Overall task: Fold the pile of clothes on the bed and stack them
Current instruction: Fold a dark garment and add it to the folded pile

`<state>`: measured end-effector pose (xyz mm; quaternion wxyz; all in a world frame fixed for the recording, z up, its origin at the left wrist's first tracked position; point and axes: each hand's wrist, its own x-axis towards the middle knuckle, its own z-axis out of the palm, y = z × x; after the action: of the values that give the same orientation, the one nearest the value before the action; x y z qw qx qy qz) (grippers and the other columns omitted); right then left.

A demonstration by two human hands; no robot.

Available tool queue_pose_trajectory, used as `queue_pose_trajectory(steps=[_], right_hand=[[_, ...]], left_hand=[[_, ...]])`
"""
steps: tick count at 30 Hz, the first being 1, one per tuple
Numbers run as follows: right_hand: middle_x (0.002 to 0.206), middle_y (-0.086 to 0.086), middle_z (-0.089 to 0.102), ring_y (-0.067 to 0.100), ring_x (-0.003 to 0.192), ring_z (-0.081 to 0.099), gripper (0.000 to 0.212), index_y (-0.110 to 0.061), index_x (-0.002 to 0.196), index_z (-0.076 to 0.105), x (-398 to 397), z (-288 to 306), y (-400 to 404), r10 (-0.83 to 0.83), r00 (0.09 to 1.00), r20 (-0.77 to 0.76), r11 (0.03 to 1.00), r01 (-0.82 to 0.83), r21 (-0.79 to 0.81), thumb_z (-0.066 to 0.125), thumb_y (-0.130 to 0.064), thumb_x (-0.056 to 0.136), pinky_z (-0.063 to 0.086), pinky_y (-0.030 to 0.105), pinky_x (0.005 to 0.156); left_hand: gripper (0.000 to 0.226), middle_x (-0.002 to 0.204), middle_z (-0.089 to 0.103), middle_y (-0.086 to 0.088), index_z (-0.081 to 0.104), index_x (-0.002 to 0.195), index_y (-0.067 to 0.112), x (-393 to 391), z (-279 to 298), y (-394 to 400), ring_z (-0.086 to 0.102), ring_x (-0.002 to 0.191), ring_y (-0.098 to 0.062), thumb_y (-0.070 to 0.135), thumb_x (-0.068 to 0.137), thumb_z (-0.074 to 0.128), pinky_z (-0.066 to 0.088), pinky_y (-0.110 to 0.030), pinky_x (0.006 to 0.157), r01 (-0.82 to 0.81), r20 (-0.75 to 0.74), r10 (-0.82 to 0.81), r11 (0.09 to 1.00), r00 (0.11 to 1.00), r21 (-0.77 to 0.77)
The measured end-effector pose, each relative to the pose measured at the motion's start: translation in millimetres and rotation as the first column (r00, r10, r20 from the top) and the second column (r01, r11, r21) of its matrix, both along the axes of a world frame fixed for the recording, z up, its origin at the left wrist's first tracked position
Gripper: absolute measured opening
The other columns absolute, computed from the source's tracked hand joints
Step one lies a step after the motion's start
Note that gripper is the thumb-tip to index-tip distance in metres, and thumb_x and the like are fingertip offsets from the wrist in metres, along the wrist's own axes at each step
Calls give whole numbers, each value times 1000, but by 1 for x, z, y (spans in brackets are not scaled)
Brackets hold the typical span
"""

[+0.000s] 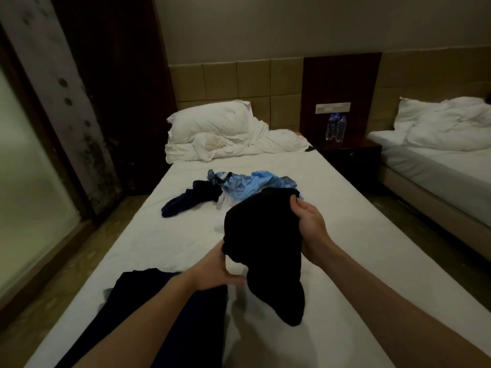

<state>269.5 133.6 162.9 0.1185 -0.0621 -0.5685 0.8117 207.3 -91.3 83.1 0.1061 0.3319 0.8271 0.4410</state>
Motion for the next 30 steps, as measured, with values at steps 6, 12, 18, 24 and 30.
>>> queue_pose_trajectory(steps=[6,12,18,24,30], right_hand=[[109,12,74,26,101,71,34,-7,118,66,31,31,12,93,993,76,979,-77,-190,45,-30,104,58,32,80],[85,7,69,20,72,63,23,-9,91,66,41,3,39,-104,966,237,991,121,-57,48,-20,100,47,26,58],[109,-1,65,17,101,59,12,-23,106,60,54,-30,0,43,994,104,910,-82,407,60,-30,97,44,31,83],[104,-1,64,11,81,66,39,-20,128,53,54,-54,-35,445,873,201,593,-455,664,69,-17,92,51,22,71],[140,4,45,22,128,45,80,-22,149,33,55,-111,-18,414,793,447,201,-559,805,76,-41,84,40,32,104]], left_hand=[[18,93,70,-15,64,106,3,25,27,7,68,84,-26,-2,96,50,52,-31,73,-264,108,246,938,963,223],[36,85,72,1,67,101,18,49,91,7,66,74,-10,-7,94,42,50,-20,62,-393,304,283,822,910,411],[26,82,59,-9,64,92,14,62,108,27,55,66,-12,-1,98,43,43,-21,58,-397,265,309,821,913,410],[32,76,61,-3,61,85,26,70,119,32,57,67,-15,4,100,43,45,-19,57,-459,270,372,757,888,465],[22,86,66,-7,66,100,15,69,133,3,62,77,-18,10,101,45,48,-25,64,-540,359,404,636,841,551]])
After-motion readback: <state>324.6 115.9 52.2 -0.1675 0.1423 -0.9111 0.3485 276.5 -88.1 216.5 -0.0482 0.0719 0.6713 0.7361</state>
